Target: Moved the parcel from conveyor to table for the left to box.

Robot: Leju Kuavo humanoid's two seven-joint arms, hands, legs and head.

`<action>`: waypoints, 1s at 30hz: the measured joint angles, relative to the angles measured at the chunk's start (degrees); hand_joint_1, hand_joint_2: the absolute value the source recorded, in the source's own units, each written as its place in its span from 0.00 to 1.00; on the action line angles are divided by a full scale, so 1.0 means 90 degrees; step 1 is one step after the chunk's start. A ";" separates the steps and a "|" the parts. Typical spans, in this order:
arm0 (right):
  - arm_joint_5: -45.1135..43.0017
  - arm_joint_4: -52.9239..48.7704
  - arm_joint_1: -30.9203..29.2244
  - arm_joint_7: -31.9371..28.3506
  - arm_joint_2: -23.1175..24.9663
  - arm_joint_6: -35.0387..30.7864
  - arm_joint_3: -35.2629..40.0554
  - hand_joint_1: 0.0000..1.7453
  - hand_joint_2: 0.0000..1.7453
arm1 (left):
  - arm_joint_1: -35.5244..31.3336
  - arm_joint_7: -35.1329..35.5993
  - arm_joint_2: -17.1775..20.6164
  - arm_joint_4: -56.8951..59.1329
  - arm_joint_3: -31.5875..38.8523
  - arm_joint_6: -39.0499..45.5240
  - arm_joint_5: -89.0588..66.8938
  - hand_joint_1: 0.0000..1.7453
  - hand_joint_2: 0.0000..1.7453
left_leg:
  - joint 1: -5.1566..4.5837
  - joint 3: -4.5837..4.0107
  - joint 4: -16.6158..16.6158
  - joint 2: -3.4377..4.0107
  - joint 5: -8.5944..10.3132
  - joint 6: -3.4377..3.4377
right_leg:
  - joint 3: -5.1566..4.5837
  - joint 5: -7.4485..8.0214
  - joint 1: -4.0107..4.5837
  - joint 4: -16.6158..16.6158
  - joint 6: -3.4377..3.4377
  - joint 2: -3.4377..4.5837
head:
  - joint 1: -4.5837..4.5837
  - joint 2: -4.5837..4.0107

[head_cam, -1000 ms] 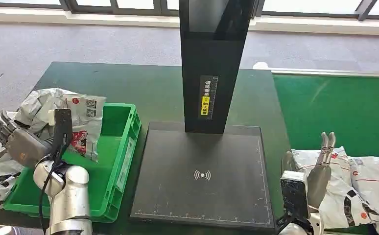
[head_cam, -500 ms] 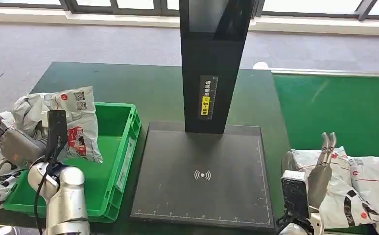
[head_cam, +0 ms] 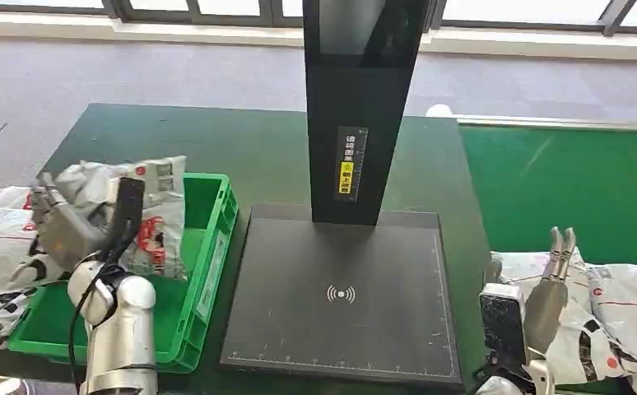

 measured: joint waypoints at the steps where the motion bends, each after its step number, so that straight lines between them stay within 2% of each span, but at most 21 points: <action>1: 0.0041 -0.0019 0.0001 0.0002 0.0007 0.0051 -0.0024 0.00 1.00 | -0.0008 0.0092 0.0049 0.0138 -0.0166 -0.0213 0.0008 0.00 1.00 | 0.0000 -0.0002 0.0000 0.0010 0.0001 -0.0002 | 0.0000 0.0007 0.0001 0.0001 -0.0003 0.0009 | 0.0000 0.0000; 8: 0.0223 -0.0041 0.0001 0.0068 0.0053 0.0211 -0.0150 0.00 1.00 | 0.0004 0.0327 0.0313 0.0468 -0.0767 -0.0582 0.0260 0.00 1.00 | 0.0000 -0.0003 0.0000 0.0026 0.0001 -0.0002 | -0.0006 0.0009 0.0001 0.0001 -0.0001 0.0022 | 0.0000 0.0000; 24: 0.0320 -0.0090 0.0008 0.0112 0.0073 0.0238 -0.0197 0.00 1.00 | 0.0088 0.0565 0.0486 0.0415 -0.0915 -0.0399 0.0263 0.00 1.00 | 0.0000 -0.0005 -0.0001 0.0024 0.0001 -0.0001 | -0.0005 0.0009 0.0001 0.0001 0.0000 0.0019 | 0.0000 -0.0002; 28: 0.0320 -0.0092 0.0010 0.0112 0.0075 0.0235 -0.0199 0.00 1.00 | 0.0137 0.0338 0.0485 0.0318 -0.0913 0.0239 0.0627 0.00 1.00 | 0.0001 -0.0006 -0.0001 0.0025 0.0001 -0.0002 | -0.0006 0.0009 0.0001 0.0002 -0.0001 0.0019 | 0.0000 -0.0002; 30: 0.0395 -0.0090 0.0011 0.0116 0.0075 0.0153 -0.0204 0.00 1.00 | 0.0240 -0.0337 0.0476 0.0083 -0.0915 0.0944 0.1581 0.00 1.00 | 0.0001 -0.0006 -0.0001 0.0029 0.0001 -0.0002 | -0.0011 0.0009 0.0002 0.0002 -0.0001 0.0021 | 0.0000 -0.0002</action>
